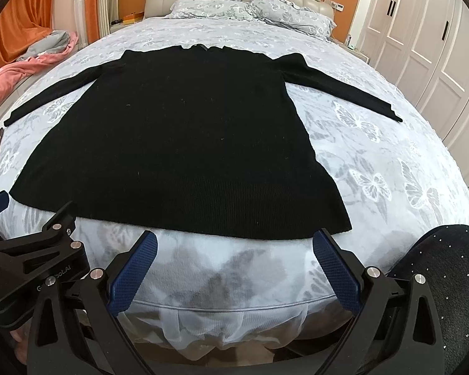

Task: Fold small clothes

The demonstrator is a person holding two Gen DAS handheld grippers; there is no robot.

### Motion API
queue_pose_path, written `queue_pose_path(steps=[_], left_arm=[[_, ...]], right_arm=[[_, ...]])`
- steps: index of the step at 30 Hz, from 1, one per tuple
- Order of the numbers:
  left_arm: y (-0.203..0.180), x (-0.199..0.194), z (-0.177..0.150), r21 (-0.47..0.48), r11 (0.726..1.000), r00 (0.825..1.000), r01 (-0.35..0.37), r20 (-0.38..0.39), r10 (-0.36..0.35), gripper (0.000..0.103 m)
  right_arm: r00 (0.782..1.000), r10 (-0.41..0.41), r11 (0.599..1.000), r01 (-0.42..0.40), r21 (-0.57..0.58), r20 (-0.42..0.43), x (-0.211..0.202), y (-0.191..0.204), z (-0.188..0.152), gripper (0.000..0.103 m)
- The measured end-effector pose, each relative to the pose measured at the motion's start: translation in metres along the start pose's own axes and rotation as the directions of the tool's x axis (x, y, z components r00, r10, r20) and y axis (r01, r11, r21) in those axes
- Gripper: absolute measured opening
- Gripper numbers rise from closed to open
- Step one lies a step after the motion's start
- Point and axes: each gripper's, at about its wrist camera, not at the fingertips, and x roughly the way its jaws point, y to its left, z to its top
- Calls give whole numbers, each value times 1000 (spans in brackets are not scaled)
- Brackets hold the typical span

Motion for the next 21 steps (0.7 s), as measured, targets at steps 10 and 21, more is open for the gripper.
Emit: queue_pose_path(steps=[10, 21], left_arm=[[0, 0, -1, 2, 1000, 1000, -3, 2, 3, 98], [1, 0, -1, 4, 1000, 1000, -3, 3, 3, 98]], right_arm=[[1000, -15, 1000, 15, -11, 7, -3, 2, 0, 98], [1000, -21, 1000, 22, -18, 17, -6, 3, -1, 98]])
